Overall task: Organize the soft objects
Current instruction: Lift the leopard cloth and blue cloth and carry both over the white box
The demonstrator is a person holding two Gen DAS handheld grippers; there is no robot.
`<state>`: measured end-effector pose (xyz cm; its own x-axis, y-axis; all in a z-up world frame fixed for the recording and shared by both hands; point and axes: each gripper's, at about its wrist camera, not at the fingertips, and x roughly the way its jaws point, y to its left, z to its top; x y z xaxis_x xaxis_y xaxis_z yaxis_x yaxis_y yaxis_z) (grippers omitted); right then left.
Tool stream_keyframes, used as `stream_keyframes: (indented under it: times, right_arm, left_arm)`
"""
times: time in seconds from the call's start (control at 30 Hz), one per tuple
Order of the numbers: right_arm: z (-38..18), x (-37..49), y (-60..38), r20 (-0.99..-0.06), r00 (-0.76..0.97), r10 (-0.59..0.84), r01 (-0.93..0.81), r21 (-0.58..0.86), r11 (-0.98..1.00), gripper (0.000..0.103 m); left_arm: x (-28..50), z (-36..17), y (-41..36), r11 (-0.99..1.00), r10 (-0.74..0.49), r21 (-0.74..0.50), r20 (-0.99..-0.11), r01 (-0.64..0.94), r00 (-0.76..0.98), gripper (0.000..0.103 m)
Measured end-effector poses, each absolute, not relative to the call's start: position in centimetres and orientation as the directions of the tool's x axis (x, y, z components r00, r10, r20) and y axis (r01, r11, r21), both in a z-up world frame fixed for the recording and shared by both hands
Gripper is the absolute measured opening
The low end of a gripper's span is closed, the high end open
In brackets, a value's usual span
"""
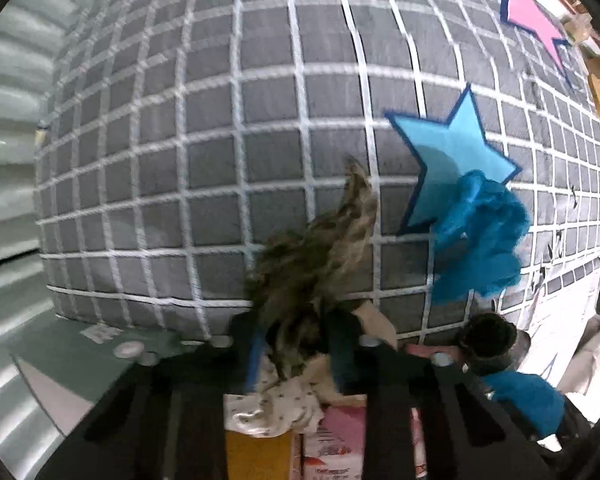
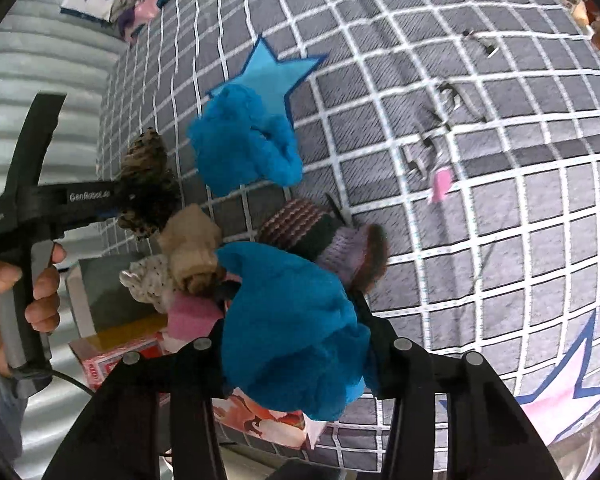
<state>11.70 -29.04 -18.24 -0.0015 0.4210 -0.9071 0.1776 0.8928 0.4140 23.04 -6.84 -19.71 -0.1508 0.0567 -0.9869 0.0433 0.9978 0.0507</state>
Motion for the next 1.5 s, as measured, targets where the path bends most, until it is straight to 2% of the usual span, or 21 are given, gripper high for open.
stream_keyframes:
  times: [0.47, 1.13, 1.5]
  right_arm:
    - [-15.3, 11.7, -29.8, -0.923, 0.061, 0.38, 0.147, 0.385, 0.911, 0.048]
    - [-7.9, 13.7, -23.9, -0.937, 0.136, 0.323, -0.105, 0.311, 0.945, 0.048]
    - [-3.3, 13.9, -19.9, -0.938, 0.175, 0.301, -0.244, 0.255, 0.936, 0.048]
  left_arm:
    - [22.0, -12.1, -5.6, 0.996, 0.026, 0.025, -1.0, 0.089, -0.012, 0.018]
    - [17.0, -3.4, -2.1, 0.999, -0.047, -0.044, -0.981, 0.016, 0.19, 0.018]
    - [14.2, 1.0, 0.7, 0.999, -0.031, -0.033, -0.967, -0.001, 0.254, 0.018]
